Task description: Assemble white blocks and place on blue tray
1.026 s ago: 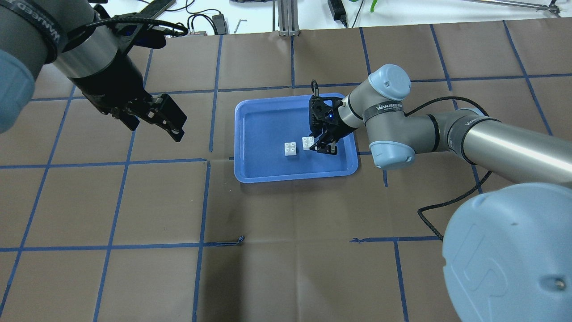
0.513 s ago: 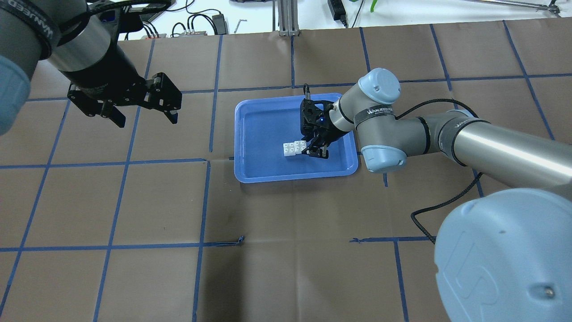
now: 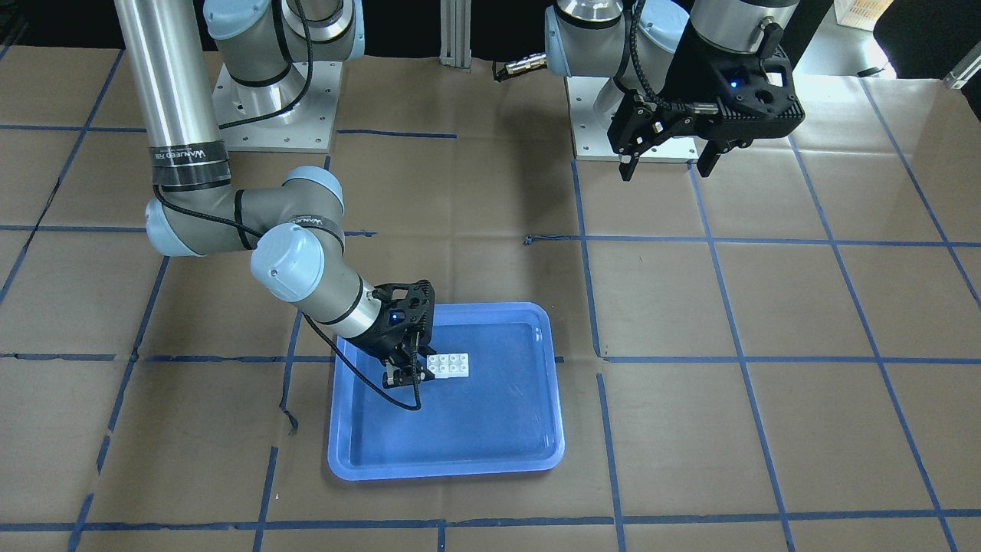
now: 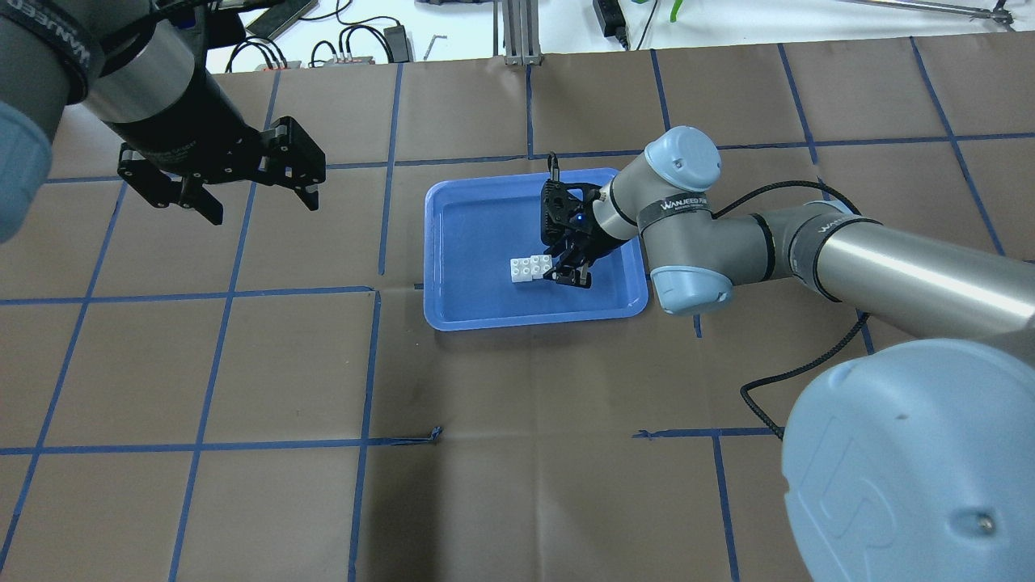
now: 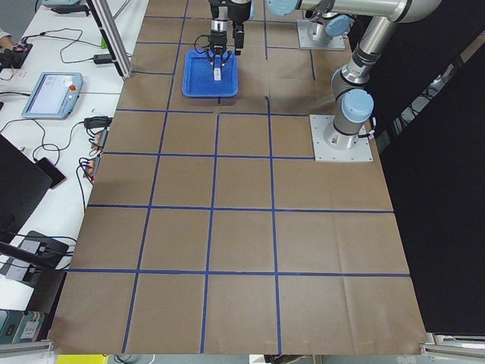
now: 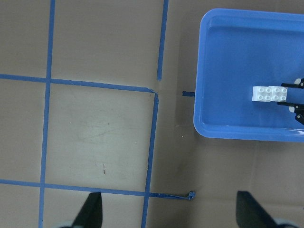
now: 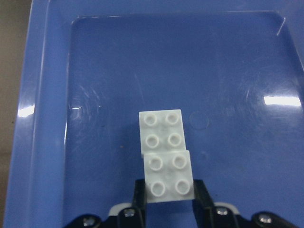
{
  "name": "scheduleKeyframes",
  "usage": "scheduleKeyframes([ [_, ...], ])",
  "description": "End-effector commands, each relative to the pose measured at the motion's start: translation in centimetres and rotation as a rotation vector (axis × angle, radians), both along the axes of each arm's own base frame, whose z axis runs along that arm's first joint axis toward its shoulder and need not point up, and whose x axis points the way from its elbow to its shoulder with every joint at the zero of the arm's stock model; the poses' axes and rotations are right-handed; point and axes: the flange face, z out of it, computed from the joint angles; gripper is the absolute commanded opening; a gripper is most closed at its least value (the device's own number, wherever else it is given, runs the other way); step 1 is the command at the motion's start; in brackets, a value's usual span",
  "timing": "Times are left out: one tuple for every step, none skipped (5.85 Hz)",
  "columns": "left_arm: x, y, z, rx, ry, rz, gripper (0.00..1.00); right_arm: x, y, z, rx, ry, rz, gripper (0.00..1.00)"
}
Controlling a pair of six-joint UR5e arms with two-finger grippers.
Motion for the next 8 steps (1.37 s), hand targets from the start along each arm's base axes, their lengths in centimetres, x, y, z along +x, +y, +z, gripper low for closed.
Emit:
scheduleKeyframes([
  [0.02,0.00,0.11,-0.003,0.000,-0.001,1.00,0.01,0.10,-0.13,0.004,0.000,-0.001,0.32],
  [0.02,0.02,0.10,-0.002,0.000,-0.001,1.00,0.01,0.10,-0.13,0.004,0.000,-0.001,0.32],
  [0.02,0.02,0.10,-0.002,0.000,-0.001,1.00,0.02,0.11,-0.14,0.006,-0.001,-0.002,0.32],
  [0.02,0.02,0.10,-0.002,0.000,-0.001,1.00,0.01,0.11,-0.15,0.006,0.000,-0.002,0.33],
  [0.02,0.02,0.10,-0.002,0.000,-0.001,1.00,0.02,0.11,-0.14,0.007,-0.001,-0.002,0.36],
  [0.02,0.02,0.10,-0.002,0.000,-0.001,1.00,0.01,0.11,-0.15,0.006,0.001,-0.001,0.37],
  [0.02,0.02,0.10,-0.002,0.000,-0.001,1.00,0.02,0.11,-0.14,0.007,-0.001,-0.002,0.44],
  [0.02,0.02,0.10,-0.002,0.000,-0.001,1.00,0.02,0.11,-0.14,0.007,-0.001,-0.002,0.49],
])
